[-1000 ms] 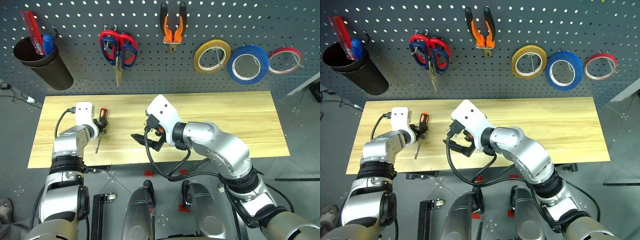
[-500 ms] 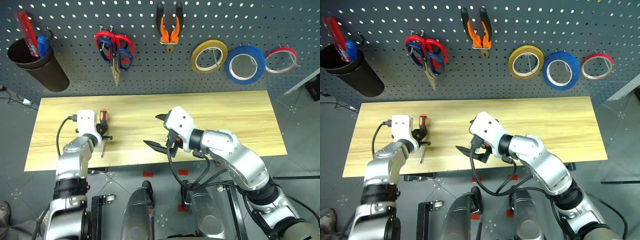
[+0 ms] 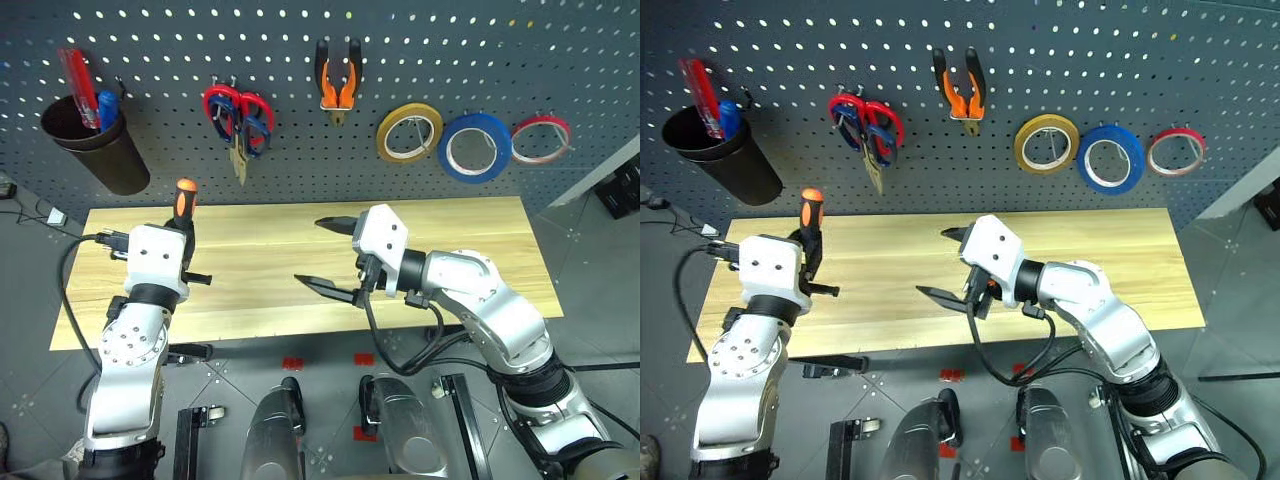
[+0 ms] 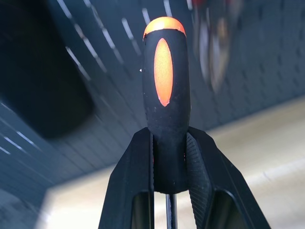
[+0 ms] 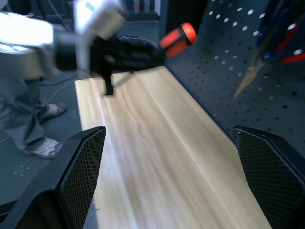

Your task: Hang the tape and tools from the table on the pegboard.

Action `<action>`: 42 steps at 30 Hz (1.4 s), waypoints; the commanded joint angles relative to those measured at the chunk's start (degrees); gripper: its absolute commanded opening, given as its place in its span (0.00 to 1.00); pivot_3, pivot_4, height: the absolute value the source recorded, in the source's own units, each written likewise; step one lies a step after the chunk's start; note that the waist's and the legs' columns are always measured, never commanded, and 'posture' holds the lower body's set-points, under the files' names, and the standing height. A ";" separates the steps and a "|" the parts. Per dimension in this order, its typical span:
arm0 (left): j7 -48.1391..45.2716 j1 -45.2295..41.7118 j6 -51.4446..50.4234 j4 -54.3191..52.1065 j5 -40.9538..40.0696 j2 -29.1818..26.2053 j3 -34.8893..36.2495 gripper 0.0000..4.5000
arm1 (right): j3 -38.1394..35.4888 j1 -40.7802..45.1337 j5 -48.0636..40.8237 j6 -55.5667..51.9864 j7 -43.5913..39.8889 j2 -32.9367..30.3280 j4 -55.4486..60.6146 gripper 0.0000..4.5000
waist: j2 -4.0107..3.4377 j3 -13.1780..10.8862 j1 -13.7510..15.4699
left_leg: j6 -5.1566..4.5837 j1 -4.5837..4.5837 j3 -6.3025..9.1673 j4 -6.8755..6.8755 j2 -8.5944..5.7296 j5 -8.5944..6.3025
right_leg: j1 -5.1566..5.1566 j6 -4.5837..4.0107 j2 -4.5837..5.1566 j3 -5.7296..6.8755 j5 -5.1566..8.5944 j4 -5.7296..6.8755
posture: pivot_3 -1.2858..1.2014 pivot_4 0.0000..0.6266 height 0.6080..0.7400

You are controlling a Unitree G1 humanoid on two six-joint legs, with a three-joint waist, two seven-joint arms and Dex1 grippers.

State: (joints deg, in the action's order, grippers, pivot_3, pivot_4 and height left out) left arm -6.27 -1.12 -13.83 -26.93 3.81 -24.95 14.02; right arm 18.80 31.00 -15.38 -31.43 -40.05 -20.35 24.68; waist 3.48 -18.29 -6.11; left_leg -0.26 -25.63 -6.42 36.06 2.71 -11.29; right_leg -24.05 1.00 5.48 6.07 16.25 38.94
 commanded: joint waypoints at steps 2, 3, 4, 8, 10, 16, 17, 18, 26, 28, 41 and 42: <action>3.61 -2.45 1.42 -8.40 3.81 -0.38 4.34 0.13 | -1.49 1.77 -1.26 3.08 -1.69 0.90 -0.40 1.00 | -0.01 1.06 0.09 | 0.00 -0.01 0.02 0.02 -0.01 0.00 | 0.01 -0.01 0.00 -0.01 -0.01 0.02 | 0.45 0.28 1.00; 4.14 -3.55 0.63 -8.72 4.02 -0.36 5.17 0.13 | -1.58 2.22 -1.19 3.45 -1.89 1.13 -0.88 1.00 | -0.02 1.48 0.12 | -0.01 -0.01 0.02 0.04 -0.02 0.00 | 0.01 -0.03 -0.01 -0.01 -0.02 0.03 | 0.45 0.28 1.00; 5.24 -5.96 -1.52 -8.55 3.35 0.15 6.49 0.13 | -1.70 2.96 -1.07 3.99 -2.10 1.44 -1.73 1.00 | -0.02 1.83 0.12 | -0.02 -0.02 0.02 0.06 -0.02 0.00 | 0.01 -0.04 -0.01 -0.01 -0.04 0.04 | 0.45 0.27 1.00; 6.15 -18.59 -6.60 -4.09 0.12 -1.09 9.28 0.13 | -3.06 6.56 -1.61 4.66 -1.83 3.50 -4.82 1.00 | 0.07 2.46 1.00 | -0.02 -0.04 0.18 0.26 0.10 0.09 | 0.07 -0.17 -0.23 0.06 -0.23 0.09 | 0.45 0.25 1.00; 5.19 -24.41 -4.98 0.76 -0.65 -2.30 8.37 0.13 | -3.97 8.66 -2.40 3.67 -1.23 5.18 -6.46 1.00 | 0.03 3.17 1.17 | 0.03 -0.05 0.21 0.28 0.11 0.17 | 0.07 -0.17 -0.27 0.06 -0.28 0.10 | 0.45 0.24 1.00; 3.63 -35.98 3.65 15.52 -3.56 -3.25 7.26 0.13 | -6.90 13.22 -5.52 -2.73 2.47 9.98 -8.74 1.00 | 0.05 4.14 1.28 | 0.02 -0.05 0.21 0.55 0.11 0.18 | 0.19 -0.17 -0.28 0.08 -0.34 0.13 | 0.44 0.22 1.00; 3.30 -37.81 6.06 18.07 -3.53 -3.68 6.81 0.13 | -7.16 13.48 -5.96 -3.29 2.90 10.53 -8.57 1.00 | 0.04 4.17 1.27 | 0.02 -0.05 0.21 0.61 0.12 0.18 | 0.22 -0.18 -0.28 0.08 -0.34 0.14 | 0.44 0.22 1.00; 2.75 -39.79 8.32 20.71 -3.73 -4.07 6.31 0.13 | -7.18 13.58 -6.10 -3.66 3.26 10.94 -8.25 1.00 | 0.05 4.19 1.28 | 0.02 -0.05 0.21 0.63 0.12 0.18 | 0.23 -0.18 -0.28 0.08 -0.34 0.13 | 0.44 0.22 1.00; 2.61 -49.52 21.00 38.16 -2.11 -7.97 3.93 0.13 | -5.71 12.09 -5.11 -4.29 5.28 12.81 -6.41 1.00 | 0.02 4.69 1.05 | 0.01 -0.12 0.23 0.79 0.11 0.18 | 0.23 -0.18 -0.28 0.16 -0.35 0.19 | 0.44 0.21 1.00; 2.77 -50.53 23.50 41.93 -1.71 -8.82 3.49 0.13 | -5.56 11.88 -5.03 -4.27 5.54 12.99 -6.33 1.00 | 0.02 4.70 0.97 | 0.01 -0.10 0.21 0.80 0.12 0.18 | 0.23 -0.18 -0.28 0.19 -0.35 0.20 | 0.43 0.22 1.00; 8.37 -47.83 32.90 54.11 0.75 -9.57 3.26 0.13 | -6.67 13.11 -7.20 -9.01 8.12 14.61 -3.82 1.00 | 0.01 4.72 0.81 | -0.03 -0.11 0.17 0.97 0.11 0.20 | 0.05 -0.18 -0.27 0.16 -0.35 0.67 | 0.43 0.25 1.00; 8.66 -47.76 33.14 54.42 0.69 -9.56 3.21 0.13 | -6.64 13.13 -7.39 -9.32 8.35 14.64 -3.54 1.00 | 0.01 4.72 0.74 | -0.03 -0.11 0.16 0.98 0.11 0.21 | 0.03 -0.18 -0.27 0.13 -0.35 0.71 | 0.43 0.25 1.00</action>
State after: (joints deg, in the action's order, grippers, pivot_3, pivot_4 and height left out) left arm 1.17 -48.47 17.46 28.18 4.13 -33.54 16.65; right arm 13.25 42.67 -21.54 -40.56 -32.25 -6.19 18.00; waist 3.49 -13.57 -5.37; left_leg -0.30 -25.74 -6.27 37.05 2.82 -11.08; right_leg -24.04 0.82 5.21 6.18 15.90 39.69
